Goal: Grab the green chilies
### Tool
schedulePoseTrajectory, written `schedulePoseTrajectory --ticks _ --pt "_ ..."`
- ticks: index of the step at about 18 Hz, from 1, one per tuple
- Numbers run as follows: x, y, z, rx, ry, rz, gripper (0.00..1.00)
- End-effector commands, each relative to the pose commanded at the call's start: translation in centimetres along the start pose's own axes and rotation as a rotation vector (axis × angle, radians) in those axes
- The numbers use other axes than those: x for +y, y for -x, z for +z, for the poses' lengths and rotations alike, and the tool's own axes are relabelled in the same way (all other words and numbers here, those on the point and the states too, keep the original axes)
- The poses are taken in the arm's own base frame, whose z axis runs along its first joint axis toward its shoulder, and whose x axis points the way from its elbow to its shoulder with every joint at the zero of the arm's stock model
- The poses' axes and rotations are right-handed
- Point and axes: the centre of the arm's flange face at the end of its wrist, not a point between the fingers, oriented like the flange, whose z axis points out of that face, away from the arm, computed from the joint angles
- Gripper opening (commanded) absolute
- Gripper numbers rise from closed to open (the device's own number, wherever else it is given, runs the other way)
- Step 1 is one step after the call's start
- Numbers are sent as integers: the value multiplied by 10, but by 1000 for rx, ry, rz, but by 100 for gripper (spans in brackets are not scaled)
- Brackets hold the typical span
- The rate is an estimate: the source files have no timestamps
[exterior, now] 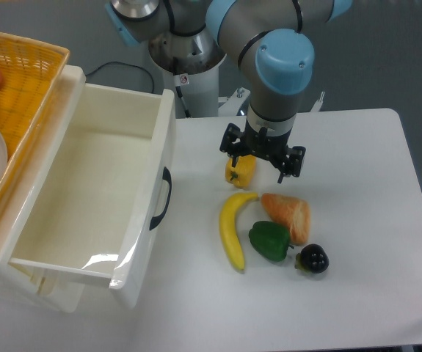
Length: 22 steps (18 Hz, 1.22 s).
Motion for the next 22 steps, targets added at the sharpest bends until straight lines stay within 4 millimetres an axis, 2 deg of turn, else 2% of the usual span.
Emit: schedulePoseTrajectory --ticks 5,11,16,20,22 --pt "3 6 2 30 -35 -11 100" --pt "12 -7 34 76 -5 -16 100" --pt "16 -5 42 87 8 -19 100" --pt "22 -11 60 118 24 -23 100" --pt "28 -2 60 113 18 -45 100"
